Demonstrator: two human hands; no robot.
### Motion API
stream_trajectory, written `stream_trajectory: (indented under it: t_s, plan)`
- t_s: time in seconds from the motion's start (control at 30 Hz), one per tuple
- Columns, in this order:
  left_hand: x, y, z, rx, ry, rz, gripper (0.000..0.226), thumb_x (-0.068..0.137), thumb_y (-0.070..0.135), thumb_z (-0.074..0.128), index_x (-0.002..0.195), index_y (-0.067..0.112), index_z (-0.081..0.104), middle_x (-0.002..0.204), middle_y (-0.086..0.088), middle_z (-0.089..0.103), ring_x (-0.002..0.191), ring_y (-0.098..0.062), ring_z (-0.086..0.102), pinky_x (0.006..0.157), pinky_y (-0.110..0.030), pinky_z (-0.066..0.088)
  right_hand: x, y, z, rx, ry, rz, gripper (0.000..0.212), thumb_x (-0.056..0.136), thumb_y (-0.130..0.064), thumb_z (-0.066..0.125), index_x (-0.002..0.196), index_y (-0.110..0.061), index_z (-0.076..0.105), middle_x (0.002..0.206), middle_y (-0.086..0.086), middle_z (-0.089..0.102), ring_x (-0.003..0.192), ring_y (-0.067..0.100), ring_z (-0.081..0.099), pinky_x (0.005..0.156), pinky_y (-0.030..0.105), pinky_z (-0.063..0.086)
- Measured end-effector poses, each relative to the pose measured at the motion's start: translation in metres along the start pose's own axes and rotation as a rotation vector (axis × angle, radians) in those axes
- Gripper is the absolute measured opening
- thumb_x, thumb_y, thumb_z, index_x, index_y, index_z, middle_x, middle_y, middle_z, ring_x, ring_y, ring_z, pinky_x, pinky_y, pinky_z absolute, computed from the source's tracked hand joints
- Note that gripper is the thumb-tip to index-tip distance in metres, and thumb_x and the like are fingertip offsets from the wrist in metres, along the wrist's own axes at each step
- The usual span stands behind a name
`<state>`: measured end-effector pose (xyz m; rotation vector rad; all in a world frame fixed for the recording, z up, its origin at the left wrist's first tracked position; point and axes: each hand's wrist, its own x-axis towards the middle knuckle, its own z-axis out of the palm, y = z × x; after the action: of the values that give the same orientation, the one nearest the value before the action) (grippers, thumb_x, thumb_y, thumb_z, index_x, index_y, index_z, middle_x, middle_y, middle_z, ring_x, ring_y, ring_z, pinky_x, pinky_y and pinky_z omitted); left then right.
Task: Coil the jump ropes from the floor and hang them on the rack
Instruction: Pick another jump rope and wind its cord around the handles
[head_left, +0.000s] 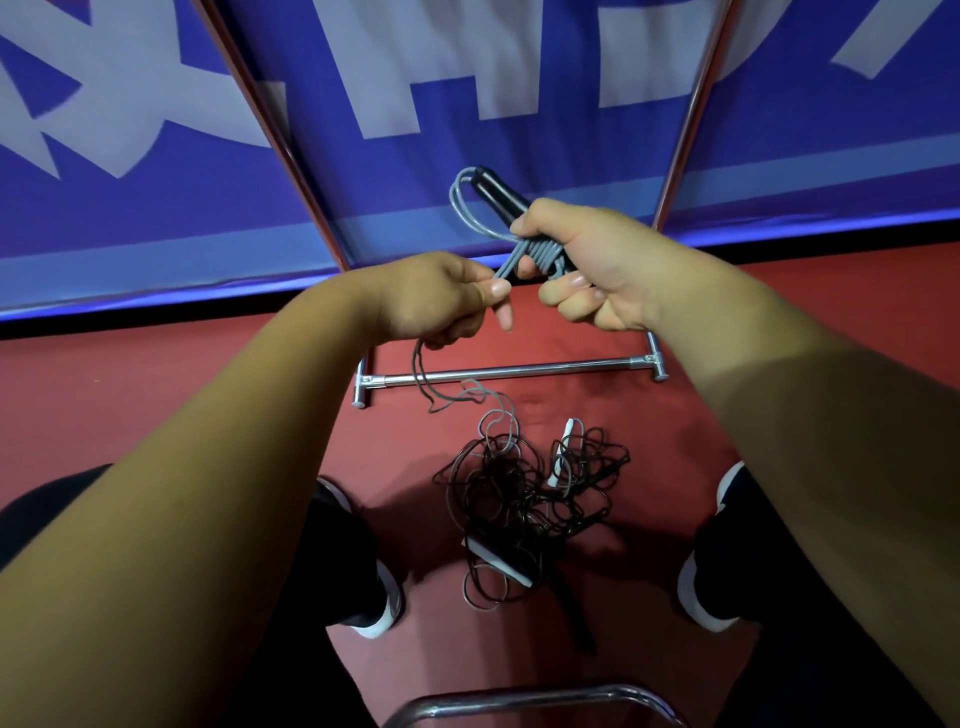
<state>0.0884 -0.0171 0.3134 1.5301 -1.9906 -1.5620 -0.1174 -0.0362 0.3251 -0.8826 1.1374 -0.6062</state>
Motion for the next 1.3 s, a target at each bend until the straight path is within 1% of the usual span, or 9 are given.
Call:
stream_trajectory:
  t_s: [0.23,0.5,0.6,0.73,0.83,0.93,1.07,1.2,1.3]
  plan:
    - [0.002,-0.009,0.001,-0.06,-0.017,-0.063,0.042,0.113,0.033,0.043,0.109,-0.002,0.066,0.058,-0.002,0.041,0.047,-0.019,0.034,0.05,-0.027,0.036,-0.003,0.005,0.01,-0.06,-0.032,-0.09,0.017,0.097,-0.022,0.064,0.101,-0.017,0.048,0.075,0.006,0.057,0.047,0.012,0.025,0.045,0.017,0.015]
    - [0.005,-0.009,-0.002,-0.085,0.071,-0.104,0.034,0.109,0.036,0.054,0.097,0.009,0.069,0.062,-0.004,0.05,0.052,-0.02,0.055,0.054,-0.029,0.052,-0.014,-0.001,0.011,-0.146,-0.24,-0.036,0.027,0.104,-0.028,0.054,0.085,-0.008,0.056,0.076,0.01,0.061,0.043,0.009,0.021,0.041,0.015,0.012]
    - [-0.001,-0.012,-0.016,-0.203,0.11,-0.007,0.016,0.104,0.022,0.064,0.092,0.013,0.068,0.068,-0.007,0.051,0.06,-0.021,0.057,0.062,-0.034,0.055,-0.022,-0.007,0.008,-0.203,-0.364,0.072,0.027,0.105,-0.03,0.05,0.088,-0.009,0.055,0.073,0.003,0.061,0.04,0.004,0.023,0.037,0.013,0.01]
    - [-0.009,-0.009,-0.022,-0.142,0.042,0.108,0.011,0.095,0.008,0.067,0.104,0.003,0.067,0.081,-0.012,0.067,0.067,-0.018,0.064,0.062,-0.027,0.055,-0.033,-0.008,0.006,-0.389,-0.604,0.342,0.037,0.093,-0.033,0.055,0.063,-0.017,0.069,0.063,-0.001,0.05,0.035,0.001,0.023,0.037,0.012,0.006]
    - [-0.008,0.001,-0.015,-0.13,0.074,0.074,0.008,0.095,0.001,0.067,0.098,0.008,0.068,0.064,-0.006,0.062,0.055,-0.012,0.057,0.052,-0.02,0.046,-0.03,-0.005,0.007,-0.533,-0.667,0.493,0.02,0.092,-0.029,0.061,0.083,-0.018,0.073,0.07,0.001,0.046,0.039,0.003,0.021,0.04,0.012,0.007]
    - [-0.008,0.008,-0.013,-0.047,0.1,0.07,0.01,0.09,0.002,0.075,0.097,0.006,0.069,0.062,-0.013,0.058,0.051,-0.017,0.053,0.05,-0.022,0.044,-0.02,0.005,0.004,-0.622,-0.549,0.529,0.015,0.101,-0.027,0.059,0.102,-0.012,0.06,0.074,0.003,0.051,0.041,0.005,0.022,0.04,0.011,0.009]
    - [-0.005,0.015,-0.011,0.11,0.031,0.03,0.02,0.089,0.019,0.082,0.1,0.008,0.07,0.078,-0.01,0.063,0.063,-0.016,0.052,0.057,-0.027,0.044,-0.006,0.017,-0.006,-0.713,-0.253,0.448,0.018,0.1,-0.025,0.065,0.097,-0.009,0.057,0.087,0.01,0.063,0.045,0.009,0.028,0.037,0.012,0.02]
    - [-0.003,0.012,0.0,0.143,-0.129,-0.149,0.007,0.106,0.013,0.059,0.102,0.009,0.063,0.075,-0.006,0.066,0.06,-0.02,0.058,0.052,-0.027,0.052,0.006,0.025,-0.013,-0.626,-0.007,0.25,0.015,0.102,-0.025,0.065,0.095,-0.013,0.058,0.086,0.008,0.064,0.046,0.011,0.042,0.044,0.021,0.044]
    - [0.001,0.008,0.011,0.138,-0.103,-0.246,0.016,0.109,0.007,0.046,0.107,0.007,0.061,0.074,-0.01,0.068,0.052,-0.02,0.061,0.042,-0.023,0.048,0.011,0.024,-0.01,-0.481,0.042,0.128,0.015,0.101,-0.028,0.069,0.095,-0.015,0.064,0.077,0.002,0.063,0.057,0.014,0.06,0.063,0.036,0.064]
